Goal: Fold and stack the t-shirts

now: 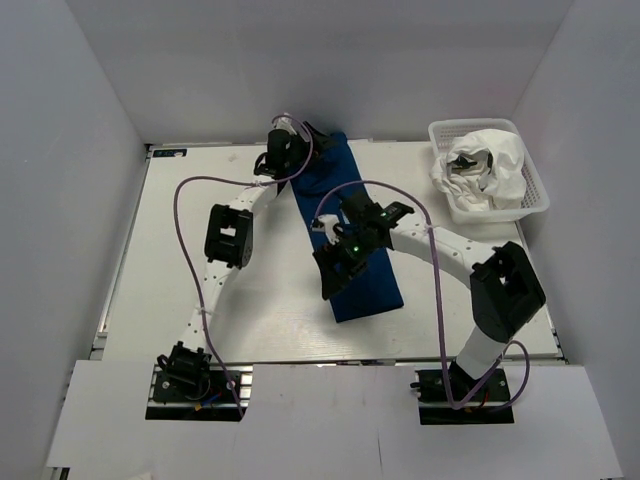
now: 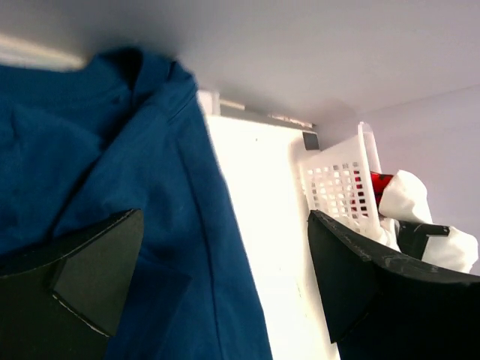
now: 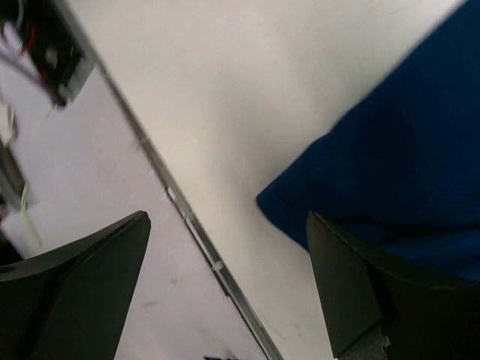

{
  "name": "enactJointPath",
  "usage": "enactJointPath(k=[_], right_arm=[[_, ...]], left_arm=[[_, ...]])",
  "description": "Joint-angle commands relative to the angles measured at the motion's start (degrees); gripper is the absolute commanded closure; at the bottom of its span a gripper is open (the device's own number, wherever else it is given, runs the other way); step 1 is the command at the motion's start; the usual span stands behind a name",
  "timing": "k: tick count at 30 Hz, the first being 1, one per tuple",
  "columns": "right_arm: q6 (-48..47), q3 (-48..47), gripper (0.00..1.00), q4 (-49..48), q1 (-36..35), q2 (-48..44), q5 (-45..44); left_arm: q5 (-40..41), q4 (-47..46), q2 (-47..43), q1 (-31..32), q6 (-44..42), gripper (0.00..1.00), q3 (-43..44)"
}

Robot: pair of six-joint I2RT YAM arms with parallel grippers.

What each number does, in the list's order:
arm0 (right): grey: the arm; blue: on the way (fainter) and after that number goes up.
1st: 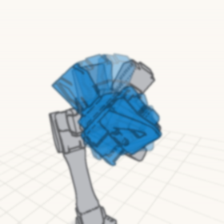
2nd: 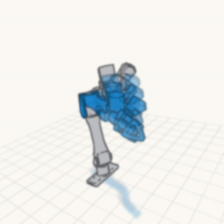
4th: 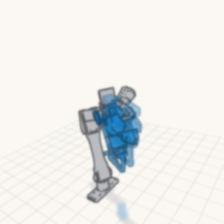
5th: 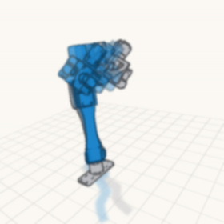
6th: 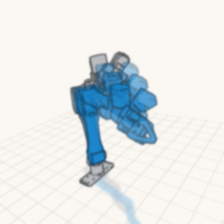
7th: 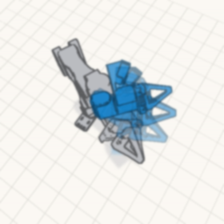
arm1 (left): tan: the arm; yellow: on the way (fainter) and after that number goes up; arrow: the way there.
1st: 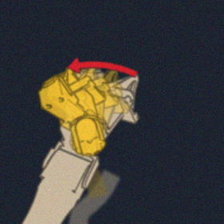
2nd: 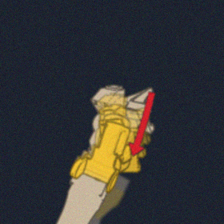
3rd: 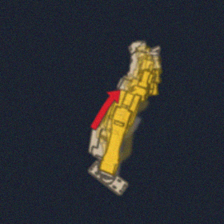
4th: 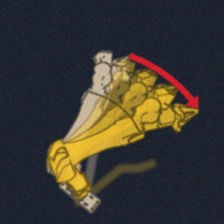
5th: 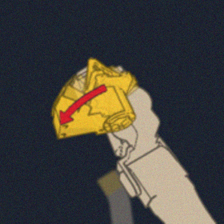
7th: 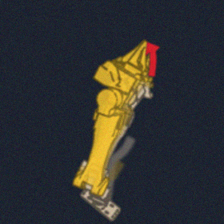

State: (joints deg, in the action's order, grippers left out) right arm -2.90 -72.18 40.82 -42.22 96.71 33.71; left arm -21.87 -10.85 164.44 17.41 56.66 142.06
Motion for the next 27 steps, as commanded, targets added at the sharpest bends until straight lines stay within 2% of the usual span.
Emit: enactJointPath(k=[1,5,12,19,22,27], right_arm=[[8.41,-4.45,0.10,-5.39,2.22,-3.72,-9.54],[16.68,-3.33,0.10,-8.89,6.51,-4.77,-17.34],[26.00,-0.15,0.10,-7.77,12.85,-6.44,-28.52],[23.64,4.59,0.10,-10.76,14.18,-3.64,-21.15],[20.75,4.42,0.10,-9.44,13.30,-0.82,-20.71],[16.61,6.35,0.10,-10.85,12.51,1.90,-19.30]], left_arm=[[4.82,-2.51,-12.38,-0.62,-6.56,0.00,-1.08],[4.73,-1.90,-15.72,-1.15,-9.02,0.00,0.06],[-0.89,1.88,-20.47,0.69,-14.12,0.00,-9.76],[-2.57,7.84,-19.60,2.63,-15.35,0.00,-14.44],[0.24,8.39,-18.98,3.16,-15.36,0.00,-17.25],[3.93,13.48,-15.12,3.16,-17.11,0.00,-13.04]])
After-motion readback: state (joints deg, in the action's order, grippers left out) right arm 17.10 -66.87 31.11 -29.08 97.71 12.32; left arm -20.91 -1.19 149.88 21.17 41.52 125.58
